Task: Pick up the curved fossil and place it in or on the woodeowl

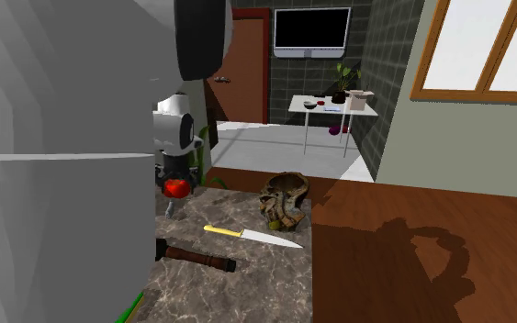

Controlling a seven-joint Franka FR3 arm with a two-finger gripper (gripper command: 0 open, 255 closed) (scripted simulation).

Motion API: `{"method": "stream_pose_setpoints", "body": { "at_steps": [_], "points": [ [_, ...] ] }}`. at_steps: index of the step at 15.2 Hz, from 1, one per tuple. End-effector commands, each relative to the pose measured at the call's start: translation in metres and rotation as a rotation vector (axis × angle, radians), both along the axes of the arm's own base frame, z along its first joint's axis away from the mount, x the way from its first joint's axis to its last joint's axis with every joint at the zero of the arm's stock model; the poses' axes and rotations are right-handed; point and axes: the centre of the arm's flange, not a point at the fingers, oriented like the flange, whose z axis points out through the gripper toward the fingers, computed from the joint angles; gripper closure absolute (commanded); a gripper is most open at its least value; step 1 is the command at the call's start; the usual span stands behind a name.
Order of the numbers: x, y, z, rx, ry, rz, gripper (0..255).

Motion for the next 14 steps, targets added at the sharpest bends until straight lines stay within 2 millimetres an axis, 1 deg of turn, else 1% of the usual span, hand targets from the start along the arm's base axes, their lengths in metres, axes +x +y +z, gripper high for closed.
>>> {"method": "stream_pose_setpoints", "body": {
  "at_steps": [1,4,5,11,12,14],
  "points": [
    [0.008,0.017,-0.017,0.009,0.006,0.017,0],
    [0.02,0.042,-0.044,0.021,0.015,0.043,0],
    [0.021,0.045,-0.047,0.022,0.016,0.046,0],
    [0.021,0.051,-0.079,0.022,0.016,0.046,0],
    [0.021,0.052,-0.087,0.022,0.016,0.046,0],
    [0.021,0.052,-0.087,0.022,0.016,0.046,0]
  ]
}}
